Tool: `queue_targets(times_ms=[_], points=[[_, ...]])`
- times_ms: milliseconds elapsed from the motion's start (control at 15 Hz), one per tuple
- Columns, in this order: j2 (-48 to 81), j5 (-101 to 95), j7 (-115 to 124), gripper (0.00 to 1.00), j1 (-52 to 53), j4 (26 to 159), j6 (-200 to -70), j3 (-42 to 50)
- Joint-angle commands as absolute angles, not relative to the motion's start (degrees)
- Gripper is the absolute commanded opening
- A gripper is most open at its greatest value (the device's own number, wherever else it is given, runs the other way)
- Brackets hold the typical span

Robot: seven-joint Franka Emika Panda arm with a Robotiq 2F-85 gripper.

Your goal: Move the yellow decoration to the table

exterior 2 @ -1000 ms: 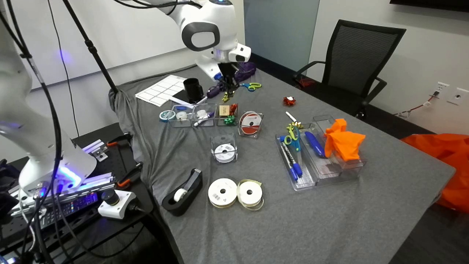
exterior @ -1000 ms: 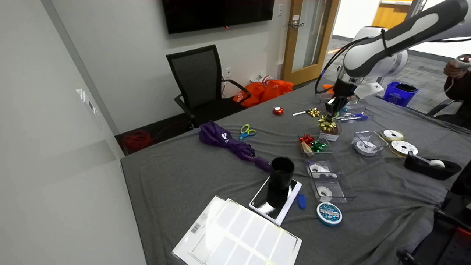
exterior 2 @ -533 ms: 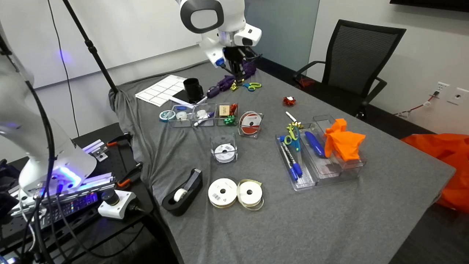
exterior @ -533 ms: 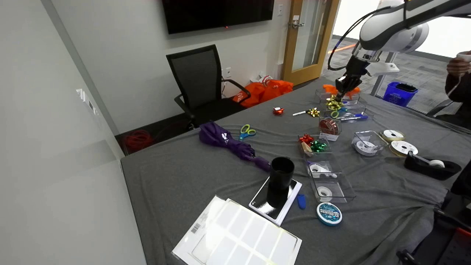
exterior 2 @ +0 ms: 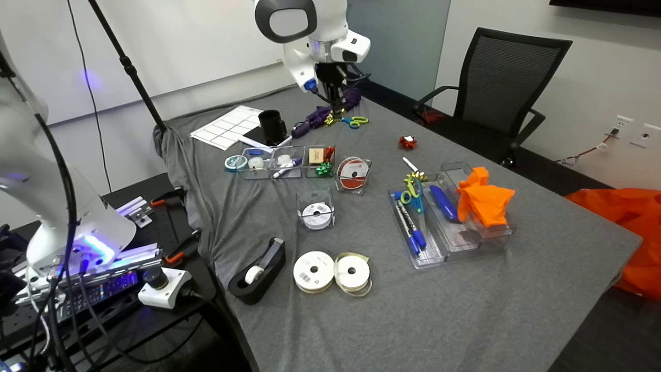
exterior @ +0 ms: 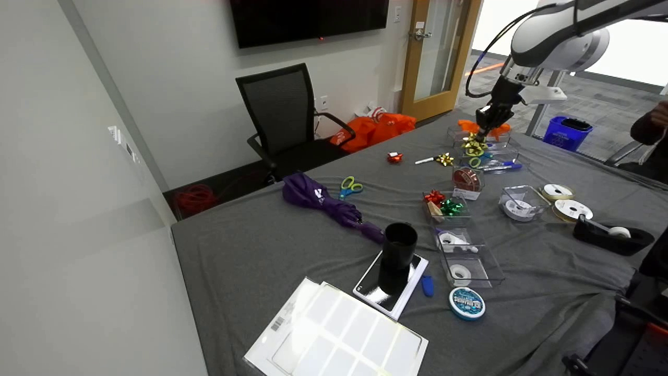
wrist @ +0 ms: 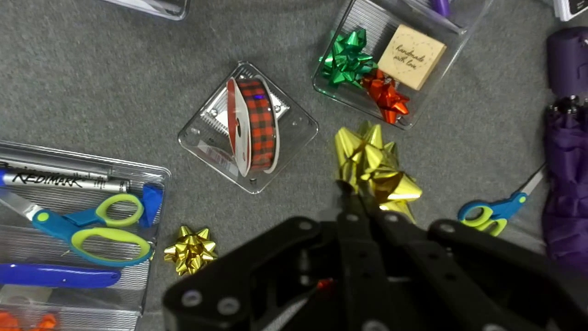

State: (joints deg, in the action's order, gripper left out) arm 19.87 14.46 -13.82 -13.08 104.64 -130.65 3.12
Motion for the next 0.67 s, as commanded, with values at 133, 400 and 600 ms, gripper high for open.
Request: queue_targets(times_ms=[133, 400, 600], points=[[24.52, 22.96, -5.9, 0.0, -13.97, 95.52, -128.67, 3.27], [31.53, 24.15, 6.09, 0.0, -14.42, 84.83, -129.2, 5.09], [38.2, 22.49, 17.02, 0.0, -13.84, 77.52, -130.61, 7.01]])
